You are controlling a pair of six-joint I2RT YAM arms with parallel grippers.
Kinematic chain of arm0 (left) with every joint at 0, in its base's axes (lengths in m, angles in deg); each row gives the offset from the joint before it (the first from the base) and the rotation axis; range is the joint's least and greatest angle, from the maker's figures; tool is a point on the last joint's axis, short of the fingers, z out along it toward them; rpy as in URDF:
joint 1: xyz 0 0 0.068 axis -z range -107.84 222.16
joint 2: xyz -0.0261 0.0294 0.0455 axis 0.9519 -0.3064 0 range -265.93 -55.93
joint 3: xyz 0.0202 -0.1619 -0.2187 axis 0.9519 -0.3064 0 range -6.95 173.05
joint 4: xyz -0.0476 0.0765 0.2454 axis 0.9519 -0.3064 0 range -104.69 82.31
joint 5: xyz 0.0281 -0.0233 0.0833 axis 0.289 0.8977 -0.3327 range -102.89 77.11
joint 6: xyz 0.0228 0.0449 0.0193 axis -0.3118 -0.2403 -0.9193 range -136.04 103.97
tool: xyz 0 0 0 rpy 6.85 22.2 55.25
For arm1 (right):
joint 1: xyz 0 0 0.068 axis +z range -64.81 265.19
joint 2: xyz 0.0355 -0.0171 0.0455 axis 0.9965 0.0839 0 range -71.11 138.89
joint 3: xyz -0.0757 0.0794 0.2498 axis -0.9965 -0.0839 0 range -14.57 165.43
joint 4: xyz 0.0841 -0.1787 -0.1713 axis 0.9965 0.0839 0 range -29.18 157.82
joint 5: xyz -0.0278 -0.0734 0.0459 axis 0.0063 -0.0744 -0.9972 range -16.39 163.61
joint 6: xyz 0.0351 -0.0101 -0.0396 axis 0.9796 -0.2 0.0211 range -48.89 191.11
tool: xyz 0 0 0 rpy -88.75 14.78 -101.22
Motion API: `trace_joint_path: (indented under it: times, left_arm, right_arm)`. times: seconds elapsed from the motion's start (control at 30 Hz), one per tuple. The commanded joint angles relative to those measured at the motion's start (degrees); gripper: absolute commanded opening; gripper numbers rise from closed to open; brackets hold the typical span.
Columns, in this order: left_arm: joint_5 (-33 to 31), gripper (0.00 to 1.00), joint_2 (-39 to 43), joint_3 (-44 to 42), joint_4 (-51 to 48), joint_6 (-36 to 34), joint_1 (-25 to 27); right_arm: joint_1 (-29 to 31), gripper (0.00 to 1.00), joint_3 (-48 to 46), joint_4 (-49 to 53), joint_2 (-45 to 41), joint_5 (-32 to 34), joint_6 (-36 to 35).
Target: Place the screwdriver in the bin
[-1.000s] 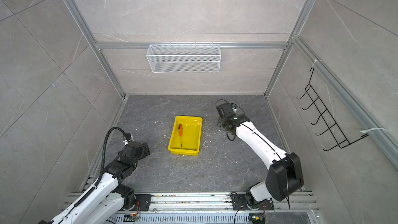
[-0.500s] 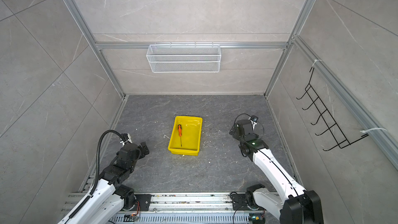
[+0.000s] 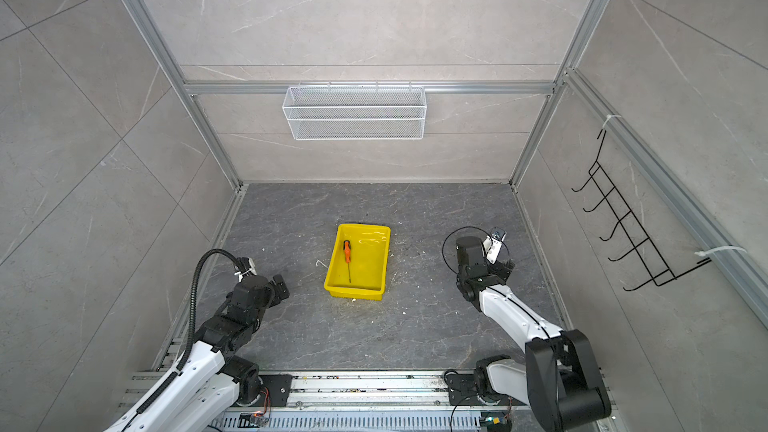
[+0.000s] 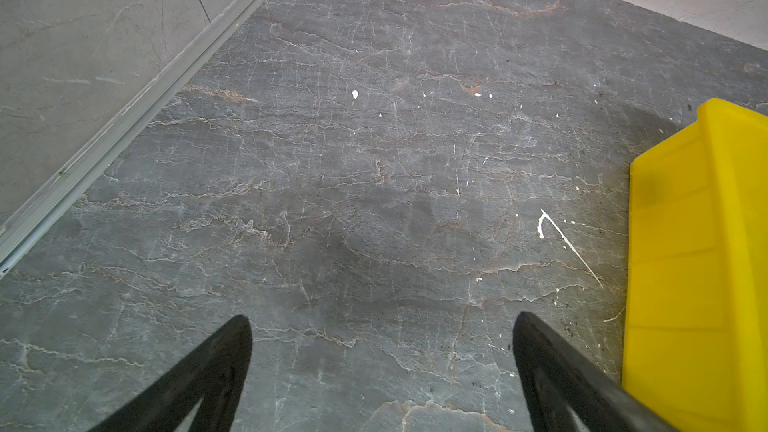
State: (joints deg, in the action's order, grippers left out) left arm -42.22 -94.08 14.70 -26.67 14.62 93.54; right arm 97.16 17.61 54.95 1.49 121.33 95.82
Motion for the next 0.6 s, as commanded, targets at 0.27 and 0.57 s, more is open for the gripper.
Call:
trace_joint_path:
  times: [0.27, 0.57]
  left_arm:
    - [-0.1, 1.00, -0.6, 0.8, 2.1, 0.1, -0.1]
    - [0.5, 1.00, -2.6, 1.6, 2.1, 0.0, -0.1]
  right_arm:
    - [1.5, 1.00, -15.3, -48.8, 9.0, -7.1, -20.6]
    - [2.6, 0.99, -10.2, -41.7, 12.1, -18.2, -25.5]
